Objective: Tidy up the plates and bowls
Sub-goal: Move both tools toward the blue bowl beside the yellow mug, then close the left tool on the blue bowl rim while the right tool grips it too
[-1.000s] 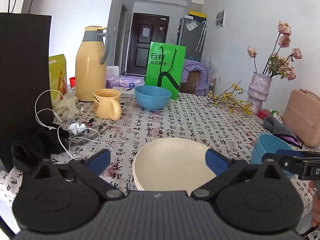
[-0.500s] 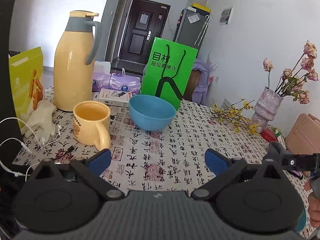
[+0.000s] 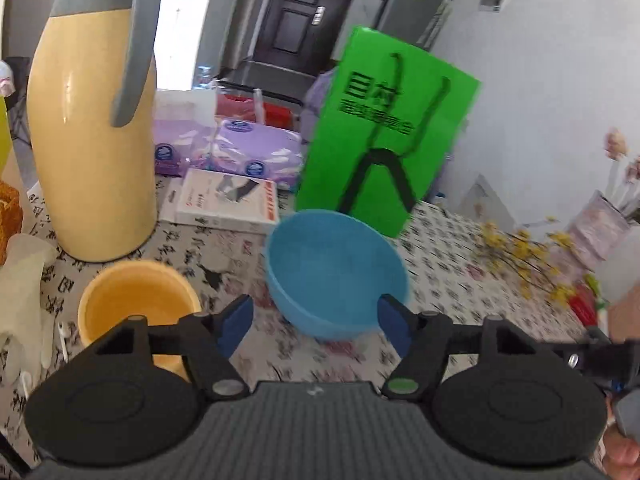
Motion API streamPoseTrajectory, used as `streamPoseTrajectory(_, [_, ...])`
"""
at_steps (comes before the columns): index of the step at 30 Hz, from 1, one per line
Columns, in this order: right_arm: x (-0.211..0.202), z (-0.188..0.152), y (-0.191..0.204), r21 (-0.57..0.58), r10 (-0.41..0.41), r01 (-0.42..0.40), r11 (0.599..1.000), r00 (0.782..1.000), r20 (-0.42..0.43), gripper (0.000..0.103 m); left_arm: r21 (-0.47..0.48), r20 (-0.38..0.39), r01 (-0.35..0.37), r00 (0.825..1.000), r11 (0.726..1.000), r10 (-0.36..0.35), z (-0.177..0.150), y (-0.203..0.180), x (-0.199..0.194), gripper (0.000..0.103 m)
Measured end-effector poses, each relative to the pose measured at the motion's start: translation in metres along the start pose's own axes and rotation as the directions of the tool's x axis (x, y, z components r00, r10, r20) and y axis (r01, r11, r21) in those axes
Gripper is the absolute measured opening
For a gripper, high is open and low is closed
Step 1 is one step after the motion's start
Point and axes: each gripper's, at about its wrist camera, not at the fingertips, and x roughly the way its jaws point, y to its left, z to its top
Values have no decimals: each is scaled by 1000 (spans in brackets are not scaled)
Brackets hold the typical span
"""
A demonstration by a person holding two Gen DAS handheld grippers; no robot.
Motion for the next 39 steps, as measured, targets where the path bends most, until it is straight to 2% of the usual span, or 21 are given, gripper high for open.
streamPoseTrajectory(4, [53,27,-19,74,-61,63,995,998,-30,81,-51,-58,-67,996,996,64,21,9,47,60])
streamPoseTrajectory(6, [75,38,-26,72,-86,89,993,995,-42,74,-56,-91,-91,992,994,86,27,9,67,54])
streamPoseTrajectory(10, [106,54,-39,78,-121,124,989,992,-44,65,-33,-137,-120,984,992,114,28,6,92,42])
streamPoseTrajectory(12, [118,60,-44,78,-132,136,988,990,-49,59,-50,-158,-127,980,991,117,28,7,101,40])
streamPoseTrajectory(13, [123,62,-47,81,-138,142,987,989,-56,55,-61,-167,-127,979,990,115,27,9,104,36])
streamPoseTrajectory(14, [127,63,-49,88,-136,141,986,989,-63,48,-76,-176,-131,978,988,116,26,10,108,34])
streamPoseTrajectory(18, [142,61,-56,100,-143,153,983,984,-104,23,-82,-187,-164,972,983,146,22,11,113,11])
streamPoseTrajectory(21, [139,59,-57,85,-167,176,981,981,-96,19,-104,-184,-140,976,985,119,20,10,104,9])
streamPoseTrajectory(23, [133,56,-56,54,-179,184,981,980,-90,15,-89,-184,-147,974,985,129,15,4,95,7])
streamPoseTrajectory(27, [105,47,-51,27,-180,183,983,981,-77,13,-82,-156,-130,981,988,116,6,-13,63,7])
streamPoseTrajectory(33, [41,17,-24,-36,-189,188,982,982,-27,13,-54,-88,-120,989,991,115,-13,-46,-9,7])
streamPoseTrajectory(39, [-19,-29,8,-86,-196,198,976,980,29,11,-70,-42,-123,992,990,120,-57,-64,-86,7])
